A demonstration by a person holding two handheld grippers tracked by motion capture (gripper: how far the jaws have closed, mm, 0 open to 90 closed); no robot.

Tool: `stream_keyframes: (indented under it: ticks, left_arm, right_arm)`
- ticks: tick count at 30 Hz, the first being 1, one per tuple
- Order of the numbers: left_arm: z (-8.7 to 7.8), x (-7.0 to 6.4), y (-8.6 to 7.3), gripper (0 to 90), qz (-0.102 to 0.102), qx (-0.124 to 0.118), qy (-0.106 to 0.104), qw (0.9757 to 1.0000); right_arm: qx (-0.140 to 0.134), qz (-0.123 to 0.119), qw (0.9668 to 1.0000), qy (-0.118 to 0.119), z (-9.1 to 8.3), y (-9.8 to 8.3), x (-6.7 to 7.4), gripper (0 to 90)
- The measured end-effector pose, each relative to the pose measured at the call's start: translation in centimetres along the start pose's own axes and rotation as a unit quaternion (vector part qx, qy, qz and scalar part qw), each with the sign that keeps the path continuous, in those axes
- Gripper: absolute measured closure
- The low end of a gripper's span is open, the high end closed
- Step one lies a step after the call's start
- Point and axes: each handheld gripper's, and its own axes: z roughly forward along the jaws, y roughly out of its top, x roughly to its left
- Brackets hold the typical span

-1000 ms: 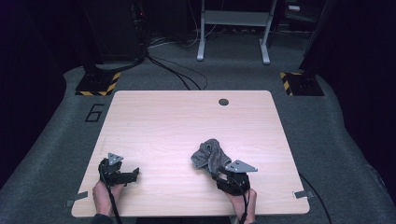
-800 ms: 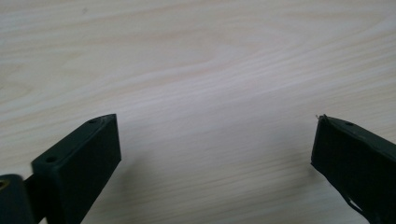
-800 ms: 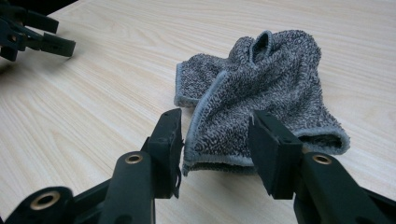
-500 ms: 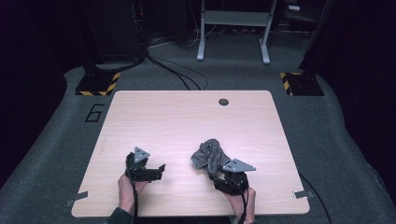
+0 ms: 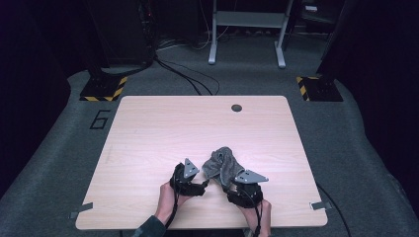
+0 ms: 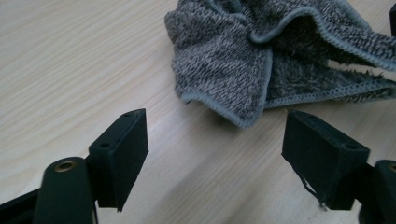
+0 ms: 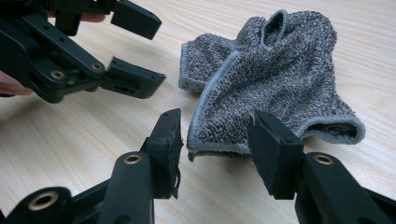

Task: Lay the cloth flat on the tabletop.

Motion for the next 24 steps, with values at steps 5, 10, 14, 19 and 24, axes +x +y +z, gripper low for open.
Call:
stream_keyframes:
  ticks: [5, 10, 14, 19, 24]
  left_arm:
    - [0.7, -0.6, 0.5, 34.5, 0.017, -0.001, -0.012, 0.9998]
    - [1.5, -1.3, 0.6, 56.5, 0.048, 0.013, -0.029, 0.9983]
    - [1.8, -1.5, 0.6, 70.9, 0.055, 0.018, -0.025, 0.9980]
    - [2.2, -1.5, 0.5, 86.9, 0.058, 0.016, -0.014, 0.9981]
    - [1.9, -1.3, 0.4, 87.9, 0.055, 0.010, -0.013, 0.9983]
  right_arm:
    - [0.002, 0.004, 1.0000, -0.006, 0.2, 0.0, 0.0, 62.7]
    - [0.002, -0.006, 0.9999, -0.008, 0.3, 0.1, 0.1, 74.0]
    - [0.001, -0.005, 1.0000, -0.009, 0.1, 0.0, -0.1, 80.3]
    - [-0.004, -0.002, 0.9999, -0.013, -0.5, -0.1, -0.5, 83.1]
    - [-0.013, 0.005, 0.9997, -0.020, -0.9, -0.2, -0.9, 83.8]
